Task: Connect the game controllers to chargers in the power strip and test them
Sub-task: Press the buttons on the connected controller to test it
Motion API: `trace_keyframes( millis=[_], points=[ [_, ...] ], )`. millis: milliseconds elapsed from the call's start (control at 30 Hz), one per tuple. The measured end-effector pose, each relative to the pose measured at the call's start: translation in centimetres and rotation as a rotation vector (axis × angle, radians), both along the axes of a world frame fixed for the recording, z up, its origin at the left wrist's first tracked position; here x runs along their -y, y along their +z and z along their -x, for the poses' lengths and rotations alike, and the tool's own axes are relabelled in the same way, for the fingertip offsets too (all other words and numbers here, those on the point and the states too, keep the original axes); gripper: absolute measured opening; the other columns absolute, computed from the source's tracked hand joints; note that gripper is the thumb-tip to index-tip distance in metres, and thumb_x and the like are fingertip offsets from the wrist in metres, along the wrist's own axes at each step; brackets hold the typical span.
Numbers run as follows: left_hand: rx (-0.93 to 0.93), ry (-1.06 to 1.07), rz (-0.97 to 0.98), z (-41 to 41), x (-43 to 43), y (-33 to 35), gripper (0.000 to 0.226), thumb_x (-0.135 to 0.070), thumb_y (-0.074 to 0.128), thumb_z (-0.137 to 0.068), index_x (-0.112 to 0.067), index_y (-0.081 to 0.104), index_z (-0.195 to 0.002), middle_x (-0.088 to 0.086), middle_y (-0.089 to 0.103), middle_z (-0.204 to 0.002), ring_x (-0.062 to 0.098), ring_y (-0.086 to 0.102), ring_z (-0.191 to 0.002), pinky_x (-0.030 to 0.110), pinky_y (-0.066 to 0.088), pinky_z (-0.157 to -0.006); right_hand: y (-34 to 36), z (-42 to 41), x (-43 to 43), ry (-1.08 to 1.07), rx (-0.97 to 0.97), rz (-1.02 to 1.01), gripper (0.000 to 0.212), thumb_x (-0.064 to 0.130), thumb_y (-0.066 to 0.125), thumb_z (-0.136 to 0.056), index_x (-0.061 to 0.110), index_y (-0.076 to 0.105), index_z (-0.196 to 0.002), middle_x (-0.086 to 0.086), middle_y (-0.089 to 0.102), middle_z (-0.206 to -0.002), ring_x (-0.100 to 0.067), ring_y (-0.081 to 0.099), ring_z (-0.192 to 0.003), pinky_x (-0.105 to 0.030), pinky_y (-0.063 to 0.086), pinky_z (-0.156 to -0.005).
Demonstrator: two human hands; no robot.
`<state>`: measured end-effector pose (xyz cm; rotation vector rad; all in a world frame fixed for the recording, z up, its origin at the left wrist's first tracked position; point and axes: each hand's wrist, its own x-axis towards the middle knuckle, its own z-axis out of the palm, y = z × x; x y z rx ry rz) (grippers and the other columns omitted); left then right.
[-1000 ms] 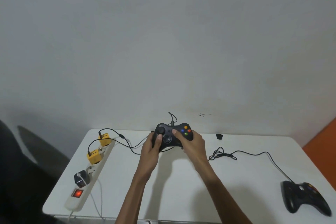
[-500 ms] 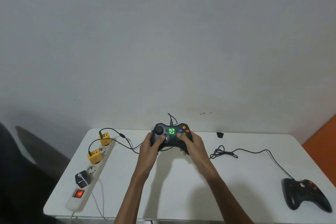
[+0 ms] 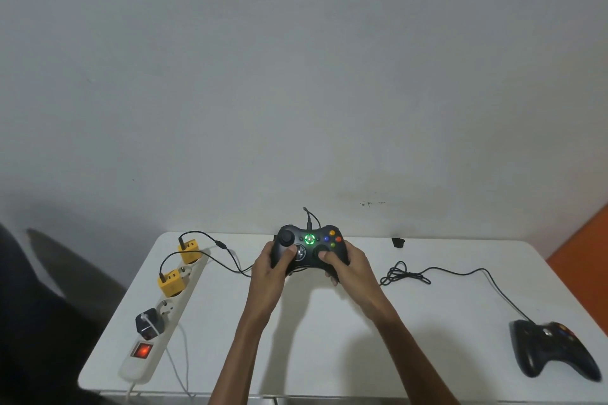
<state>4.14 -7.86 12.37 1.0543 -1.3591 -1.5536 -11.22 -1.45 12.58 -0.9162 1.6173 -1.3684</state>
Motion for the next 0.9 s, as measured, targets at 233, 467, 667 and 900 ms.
trace_keyframes(
  millis=[233, 467, 667, 900],
  points=[
    [0.067, -0.065, 0.043, -0.2, 0.0, 0.2, 0.023, -0.017, 0.070, -0.091, -0.018, 0.064, -0.113, -0.006, 0.074, -0.104, -0.001, 0.069, -0.088, 0.012, 0.050, -0.071, -0.2, -0.1, 0.1, -0.063, -0.013, 0.047, 0.011, 0.023, 0.072, -0.088, 0.020, 0.070, -0.099, 0.009, 0.070, -0.075, -0.008, 0.061, -0.064, -0.018, 0.046, -0.055],
    [0.018, 0.113, -0.025, 0.7, -0.2, -0.3, 0.008, -0.021, 0.067, -0.092, -0.013, 0.066, -0.091, -0.004, 0.071, -0.082, 0.016, 0.066, -0.082, 0.036, 0.056, -0.083, -0.1, -0.3, -0.3, -0.024, 0.001, 0.048, 0.012, 0.013, 0.066, -0.090, 0.013, 0.068, -0.101, 0.004, 0.069, -0.080, -0.009, 0.061, -0.067, -0.015, 0.046, -0.055],
    [0.025, 0.201, 0.010, 1.8, -1.3, 0.2, 0.010, -0.031, 0.073, -0.086, -0.021, 0.068, -0.088, -0.004, 0.073, -0.086, 0.011, 0.068, -0.083, 0.033, 0.055, -0.080, -0.2, -0.7, 0.0, -0.183, -0.077, 0.078, 0.016, 0.037, 0.070, -0.085, 0.023, 0.073, -0.091, 0.004, 0.076, -0.082, -0.014, 0.071, -0.079, -0.033, 0.058, -0.070],
    [0.062, 0.253, 0.067, 2.3, -2.0, 0.6, 0.015, -0.032, 0.077, -0.083, -0.021, 0.068, -0.084, -0.009, 0.072, -0.079, 0.005, 0.065, -0.074, 0.027, 0.050, -0.073, -0.3, -1.0, -0.1, -0.236, -0.104, 0.052, 0.015, 0.038, 0.069, -0.085, 0.024, 0.074, -0.086, 0.005, 0.076, -0.079, -0.013, 0.072, -0.079, -0.038, 0.061, -0.075]
  ],
)
